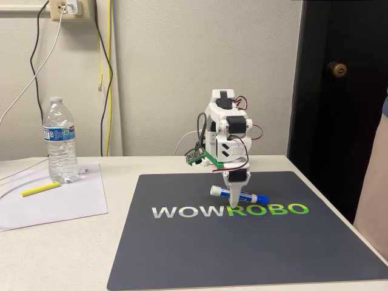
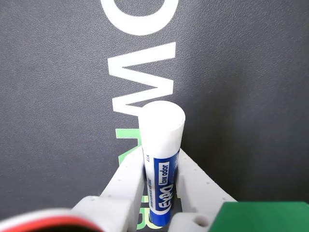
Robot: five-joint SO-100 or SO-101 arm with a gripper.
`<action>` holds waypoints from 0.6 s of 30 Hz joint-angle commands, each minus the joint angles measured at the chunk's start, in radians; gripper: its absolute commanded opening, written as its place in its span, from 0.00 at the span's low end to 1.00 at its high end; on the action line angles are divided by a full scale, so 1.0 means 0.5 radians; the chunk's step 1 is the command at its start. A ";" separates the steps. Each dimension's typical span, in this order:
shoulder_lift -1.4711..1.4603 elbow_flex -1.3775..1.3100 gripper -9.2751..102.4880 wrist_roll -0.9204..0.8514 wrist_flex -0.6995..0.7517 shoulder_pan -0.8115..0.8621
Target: Pick up the blue marker.
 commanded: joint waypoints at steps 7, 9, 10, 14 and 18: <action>0.006 -0.055 0.12 0.006 -0.012 -0.028; 0.003 -0.055 0.14 0.006 -0.018 -0.034; 0.000 -0.055 0.15 0.006 -0.021 -0.037; -0.012 -0.055 0.18 0.006 -0.015 -0.049; -0.009 -0.055 0.19 0.028 0.006 -0.074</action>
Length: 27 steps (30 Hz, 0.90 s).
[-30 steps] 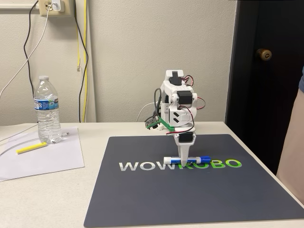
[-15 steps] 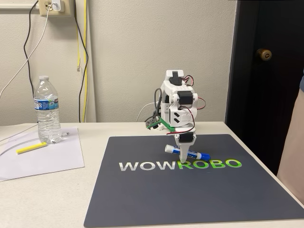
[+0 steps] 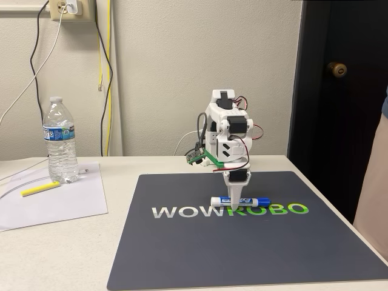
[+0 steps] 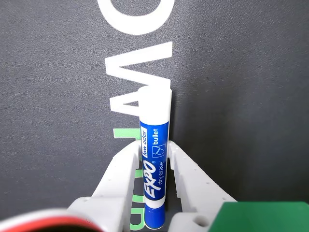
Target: Pick up the blue marker.
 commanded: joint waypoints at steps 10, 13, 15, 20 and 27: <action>0.009 -0.028 0.16 0.046 -0.009 -0.080; 0.009 -0.031 0.15 0.040 -0.012 -0.071; 0.009 -0.031 0.15 0.037 -0.012 -0.067; 0.009 -0.040 0.14 0.046 -0.009 -0.074; 0.003 -0.046 0.13 0.043 -0.018 -0.071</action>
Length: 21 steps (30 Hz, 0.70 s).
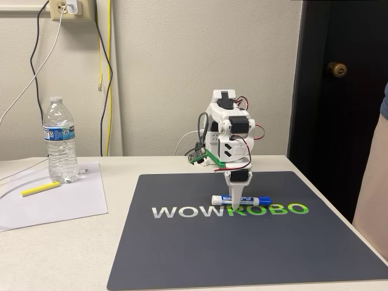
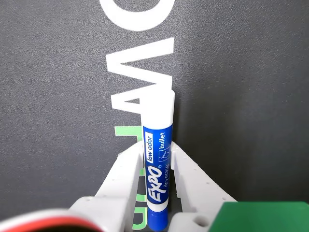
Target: Pick up the blue marker.
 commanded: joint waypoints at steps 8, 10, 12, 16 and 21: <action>0.006 -0.071 0.12 0.000 0.000 -0.037; 0.006 -0.110 0.12 0.000 0.031 -0.037; 0.006 -0.175 0.12 0.006 0.083 -0.034; 0.006 -0.377 0.12 0.012 0.255 -0.025; 0.006 -0.672 0.12 0.021 0.488 -0.018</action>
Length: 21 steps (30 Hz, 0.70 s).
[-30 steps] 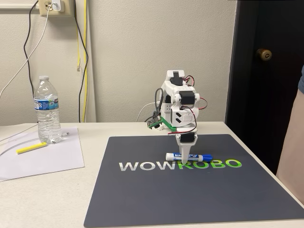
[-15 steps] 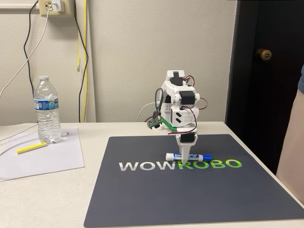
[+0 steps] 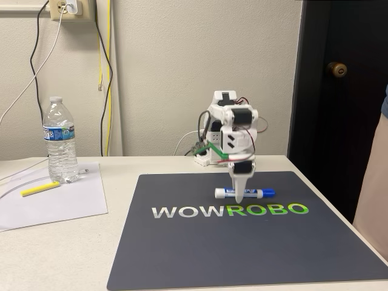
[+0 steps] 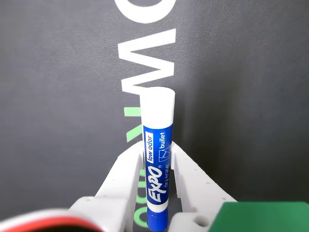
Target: Pick up the blue marker.
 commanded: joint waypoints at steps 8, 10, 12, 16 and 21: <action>0.430 -0.110 0.12 0.003 0.144 0.021; 0.715 0.141 0.12 -0.021 0.144 0.040; 1.028 0.371 0.12 -0.052 0.144 0.067; 1.488 0.641 0.12 -0.120 0.144 0.092; 1.798 0.868 0.12 -0.114 0.092 0.092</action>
